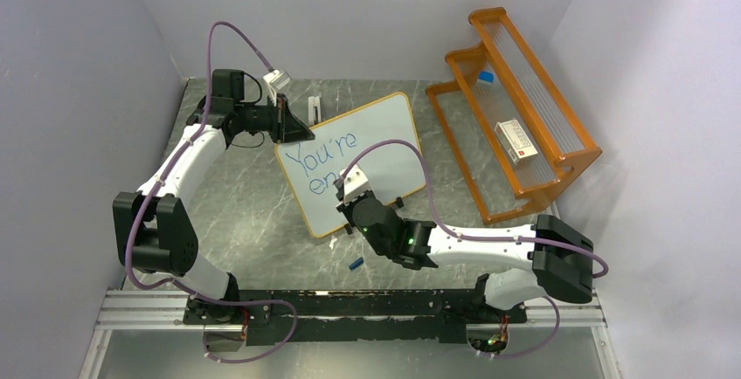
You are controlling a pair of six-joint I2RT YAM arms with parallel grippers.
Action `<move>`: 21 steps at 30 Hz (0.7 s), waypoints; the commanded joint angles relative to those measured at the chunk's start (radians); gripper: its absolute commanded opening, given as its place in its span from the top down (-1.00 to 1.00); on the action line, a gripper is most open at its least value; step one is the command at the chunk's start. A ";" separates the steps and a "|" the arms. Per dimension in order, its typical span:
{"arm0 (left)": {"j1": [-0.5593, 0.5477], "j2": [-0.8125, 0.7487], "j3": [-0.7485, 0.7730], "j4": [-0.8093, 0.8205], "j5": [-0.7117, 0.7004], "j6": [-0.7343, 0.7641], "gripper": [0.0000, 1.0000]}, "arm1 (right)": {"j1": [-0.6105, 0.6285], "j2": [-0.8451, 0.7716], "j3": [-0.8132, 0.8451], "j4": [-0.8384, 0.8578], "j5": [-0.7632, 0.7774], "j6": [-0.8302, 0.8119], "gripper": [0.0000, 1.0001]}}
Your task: Write a sentence on the whiteboard
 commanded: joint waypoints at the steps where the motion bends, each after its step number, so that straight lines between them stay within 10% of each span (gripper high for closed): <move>1: 0.003 0.006 -0.007 -0.010 -0.056 0.056 0.90 | -0.001 -0.014 -0.020 -0.044 -0.007 0.026 1.00; 21: 0.003 0.008 -0.009 -0.010 -0.056 0.055 0.90 | -0.025 -0.073 -0.037 0.076 0.023 -0.017 1.00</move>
